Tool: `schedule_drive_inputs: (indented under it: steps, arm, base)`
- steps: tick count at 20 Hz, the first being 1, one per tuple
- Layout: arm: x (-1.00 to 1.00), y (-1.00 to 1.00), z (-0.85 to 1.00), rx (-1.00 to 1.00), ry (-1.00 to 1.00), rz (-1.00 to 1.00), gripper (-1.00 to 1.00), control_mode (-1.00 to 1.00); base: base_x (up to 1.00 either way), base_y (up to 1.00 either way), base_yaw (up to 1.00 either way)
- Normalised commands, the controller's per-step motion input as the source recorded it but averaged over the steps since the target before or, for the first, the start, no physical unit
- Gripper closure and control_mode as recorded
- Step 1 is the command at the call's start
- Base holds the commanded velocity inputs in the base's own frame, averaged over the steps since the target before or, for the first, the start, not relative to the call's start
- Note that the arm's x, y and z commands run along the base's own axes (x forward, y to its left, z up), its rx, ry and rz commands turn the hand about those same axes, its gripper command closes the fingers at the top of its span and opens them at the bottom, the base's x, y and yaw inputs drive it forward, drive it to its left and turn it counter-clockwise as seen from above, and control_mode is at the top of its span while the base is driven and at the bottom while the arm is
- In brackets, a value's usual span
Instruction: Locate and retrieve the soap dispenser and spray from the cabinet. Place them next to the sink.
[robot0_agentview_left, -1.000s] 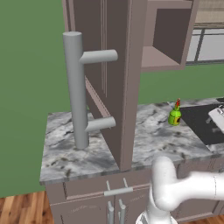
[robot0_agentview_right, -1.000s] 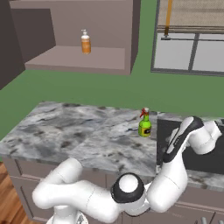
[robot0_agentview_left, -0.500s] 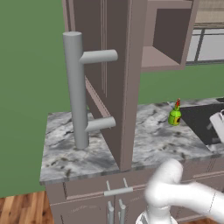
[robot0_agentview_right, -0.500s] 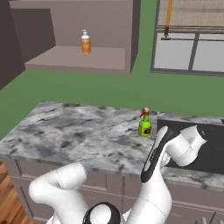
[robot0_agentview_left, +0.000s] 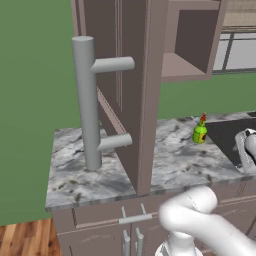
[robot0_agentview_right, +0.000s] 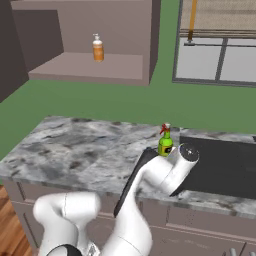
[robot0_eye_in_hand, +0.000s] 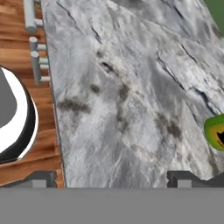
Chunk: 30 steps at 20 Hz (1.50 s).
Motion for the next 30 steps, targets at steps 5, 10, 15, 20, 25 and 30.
schedule_drive_inputs:
  steps: [5,10,15,20,25,30]
  arm:
    - [0.01,0.32,0.14,-0.27,0.12,-0.16,-1.0,-1.0]
    - [0.21,0.06,0.0,-0.19,0.23,-0.29,-1.0,-1.0]
    - [0.15,0.05,0.0,-0.09,0.22,-0.34,-1.0,-1.0]
    - [0.01,0.09,0.0,0.0,0.1,-0.33,-1.0,-1.0]
    - [-0.17,0.0,0.0,0.07,-0.08,-0.4,-1.0,-1.0]
    - [-0.42,-0.07,0.19,0.23,-0.22,-0.14,-1.0,-1.0]
  base:
    - [0.0,0.0,0.0]
    - [0.0,0.0,0.0]
    - [0.0,0.0,0.0]
    - [0.0,0.0,0.0]
    - [0.0,0.0,0.0]
    - [0.0,0.0,0.0]
